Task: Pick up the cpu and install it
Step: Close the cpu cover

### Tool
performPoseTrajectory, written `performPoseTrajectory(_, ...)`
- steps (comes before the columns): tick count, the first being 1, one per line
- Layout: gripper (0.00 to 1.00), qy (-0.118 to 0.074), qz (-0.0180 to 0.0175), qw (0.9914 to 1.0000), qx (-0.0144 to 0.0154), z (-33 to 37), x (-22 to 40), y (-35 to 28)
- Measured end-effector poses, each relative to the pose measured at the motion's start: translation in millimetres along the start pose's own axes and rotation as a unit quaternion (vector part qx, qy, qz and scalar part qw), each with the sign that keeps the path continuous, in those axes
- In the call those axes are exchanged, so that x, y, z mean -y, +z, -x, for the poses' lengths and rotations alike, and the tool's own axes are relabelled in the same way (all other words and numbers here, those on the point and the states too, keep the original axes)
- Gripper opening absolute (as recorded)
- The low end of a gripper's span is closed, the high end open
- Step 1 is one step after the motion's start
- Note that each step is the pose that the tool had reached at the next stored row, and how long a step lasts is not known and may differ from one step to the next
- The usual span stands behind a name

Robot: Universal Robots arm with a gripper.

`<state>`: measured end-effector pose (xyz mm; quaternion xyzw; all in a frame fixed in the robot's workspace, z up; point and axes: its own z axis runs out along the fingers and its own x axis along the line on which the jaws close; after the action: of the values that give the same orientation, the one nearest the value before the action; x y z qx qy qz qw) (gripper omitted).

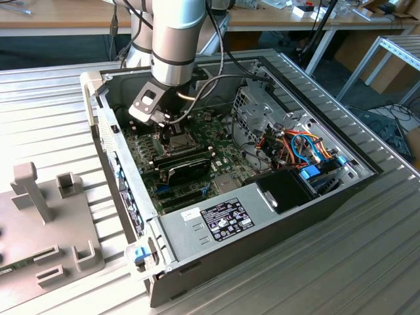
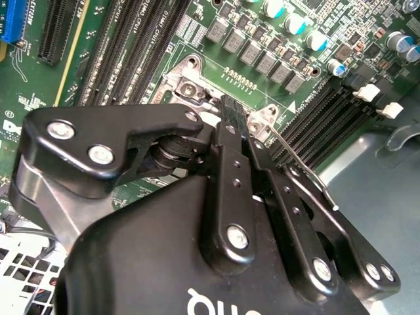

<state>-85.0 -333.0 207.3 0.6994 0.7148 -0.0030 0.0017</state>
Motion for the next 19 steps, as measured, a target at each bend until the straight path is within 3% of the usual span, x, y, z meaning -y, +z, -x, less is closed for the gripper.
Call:
performPoseTrajectory(12, 0.11, 0.0, 0.0001, 1.0, 0.0001, 0.0, -0.1, 0.0)
performPoseTrajectory(16, 0.11, 0.0, 0.0, 1.0, 0.0002, 0.0, 0.0, -6.1)
performPoseTrajectory(19, 0.11, 0.0, 0.0001, 1.0, 0.0001, 0.0, 0.0, -6.4)
